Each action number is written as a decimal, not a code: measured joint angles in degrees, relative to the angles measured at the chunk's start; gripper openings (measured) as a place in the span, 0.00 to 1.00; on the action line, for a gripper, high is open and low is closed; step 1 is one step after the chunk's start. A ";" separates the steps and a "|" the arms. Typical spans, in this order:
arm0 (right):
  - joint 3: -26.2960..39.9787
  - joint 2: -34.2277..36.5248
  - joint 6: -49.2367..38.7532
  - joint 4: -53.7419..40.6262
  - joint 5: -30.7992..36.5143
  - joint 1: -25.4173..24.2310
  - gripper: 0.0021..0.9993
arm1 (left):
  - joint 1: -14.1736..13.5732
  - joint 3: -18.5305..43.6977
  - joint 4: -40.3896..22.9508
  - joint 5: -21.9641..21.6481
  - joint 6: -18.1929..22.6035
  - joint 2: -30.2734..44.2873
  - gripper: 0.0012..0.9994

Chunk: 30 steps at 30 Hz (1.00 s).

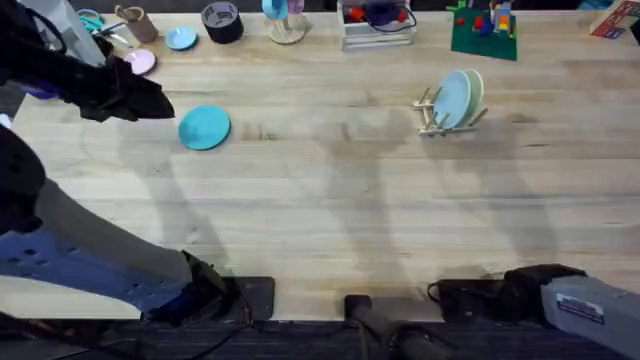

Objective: Pick up the plates from the table one by one and place each into a slot on the dish rack.

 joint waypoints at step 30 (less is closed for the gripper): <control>0.00 0.00 0.01 0.02 -0.15 0.00 1.00 | 0.89 -0.15 6.76 4.68 0.45 8.32 0.04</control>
